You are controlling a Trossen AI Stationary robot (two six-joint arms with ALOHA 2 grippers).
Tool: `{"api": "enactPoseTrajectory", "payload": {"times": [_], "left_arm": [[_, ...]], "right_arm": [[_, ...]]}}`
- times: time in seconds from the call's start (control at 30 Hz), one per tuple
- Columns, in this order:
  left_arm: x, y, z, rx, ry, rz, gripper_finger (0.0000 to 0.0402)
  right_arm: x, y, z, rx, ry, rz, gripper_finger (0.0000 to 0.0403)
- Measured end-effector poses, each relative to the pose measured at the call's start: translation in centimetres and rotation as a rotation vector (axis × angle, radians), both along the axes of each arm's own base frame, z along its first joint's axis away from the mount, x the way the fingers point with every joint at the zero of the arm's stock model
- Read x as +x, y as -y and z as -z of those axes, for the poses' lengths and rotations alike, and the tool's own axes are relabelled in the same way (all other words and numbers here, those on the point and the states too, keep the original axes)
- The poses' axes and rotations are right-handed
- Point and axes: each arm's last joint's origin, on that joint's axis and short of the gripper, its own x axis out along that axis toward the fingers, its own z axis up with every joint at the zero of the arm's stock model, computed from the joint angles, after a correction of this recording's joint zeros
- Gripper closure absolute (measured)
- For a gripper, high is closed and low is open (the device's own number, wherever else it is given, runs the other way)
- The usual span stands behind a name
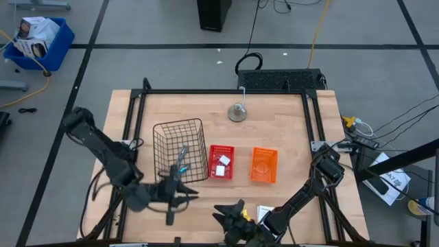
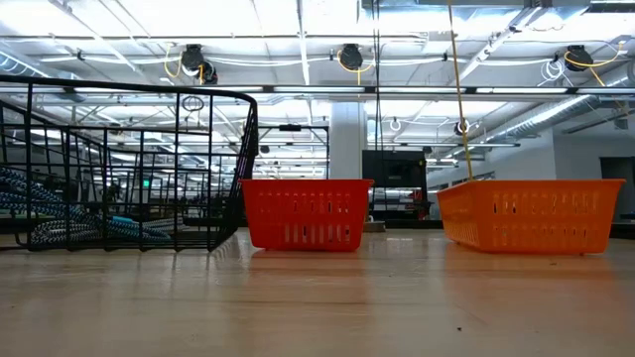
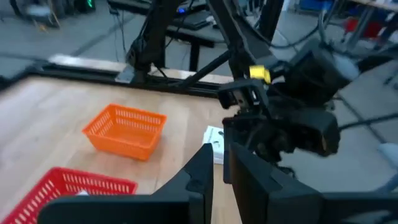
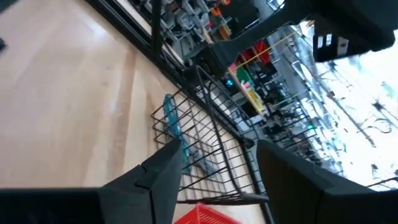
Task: Pick and place items into bin
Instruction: Put the white card reader box into the orange basket
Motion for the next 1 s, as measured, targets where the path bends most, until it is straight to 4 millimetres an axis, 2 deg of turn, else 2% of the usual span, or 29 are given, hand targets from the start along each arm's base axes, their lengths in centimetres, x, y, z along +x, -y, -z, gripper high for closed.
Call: {"api": "enactPoseTrajectory", "payload": {"times": [0.1, 0.3, 0.47, 0.57, 0.73, 1.0], "left_arm": [[0.4, 1.5, 1.0, 0.029, 0.020, -0.006, 0.0344], [1.2, 3.0, 3.0, 0.100, 0.002, -0.001, 0.0344], [2.0, 3.4, 4.3, 0.110, -0.016, -0.002, 0.0344], [2.5, 3.1, 4.4, 0.093, -0.019, -0.006, 0.0344], [3.2, 2.4, 4.5, 0.072, -0.030, 0.000, 0.0344], [4.7, 1.0, 4.5, -0.054, -0.070, 0.107, 0.0344]], "right_arm": [[-1.0, 0.2, -0.9, 0.114, 0.002, -0.052, 0.0218], [-3.8, 2.1, -3.4, 0.456, -0.090, -0.282, 0.0254], [-6.8, 4.9, -4.6, 0.608, -0.068, -0.272, 0.0266], [-8.6, 6.4, -4.3, 0.676, -0.039, -0.210, 0.0270], [-11.2, 7.7, -4.0, 0.904, -0.044, -0.213, 0.0271], [-14.3, 8.5, -0.6, 1.170, -0.110, -0.118, 0.0271]]}}
